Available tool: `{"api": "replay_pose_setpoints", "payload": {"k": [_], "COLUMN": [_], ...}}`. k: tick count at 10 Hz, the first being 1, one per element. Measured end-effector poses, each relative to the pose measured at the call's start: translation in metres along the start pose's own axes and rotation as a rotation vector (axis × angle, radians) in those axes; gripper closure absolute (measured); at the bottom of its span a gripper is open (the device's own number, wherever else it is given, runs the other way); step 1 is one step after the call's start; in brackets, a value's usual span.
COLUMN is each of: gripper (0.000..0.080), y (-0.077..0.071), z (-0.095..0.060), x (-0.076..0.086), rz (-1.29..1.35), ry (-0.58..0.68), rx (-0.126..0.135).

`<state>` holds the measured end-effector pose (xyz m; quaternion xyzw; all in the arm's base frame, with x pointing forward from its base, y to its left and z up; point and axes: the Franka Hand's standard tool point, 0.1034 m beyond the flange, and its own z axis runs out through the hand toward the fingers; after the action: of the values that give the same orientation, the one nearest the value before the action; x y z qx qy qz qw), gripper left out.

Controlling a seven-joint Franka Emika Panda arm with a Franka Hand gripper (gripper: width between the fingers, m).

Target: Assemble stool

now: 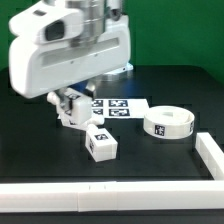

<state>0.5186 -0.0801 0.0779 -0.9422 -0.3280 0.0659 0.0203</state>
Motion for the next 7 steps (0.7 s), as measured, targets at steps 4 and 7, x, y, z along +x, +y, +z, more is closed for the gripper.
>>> {"api": "replay_pose_setpoints", "payload": {"k": [4,7], "gripper": [0.0478,0.0478], "y": [0.003,0.025], "z": [0.011,0.044], "x": [-0.001,-0.025], "rz": [0.040,0.083], "ry": [-0.008,-0.002], "rx": [0.019,0.027]}}
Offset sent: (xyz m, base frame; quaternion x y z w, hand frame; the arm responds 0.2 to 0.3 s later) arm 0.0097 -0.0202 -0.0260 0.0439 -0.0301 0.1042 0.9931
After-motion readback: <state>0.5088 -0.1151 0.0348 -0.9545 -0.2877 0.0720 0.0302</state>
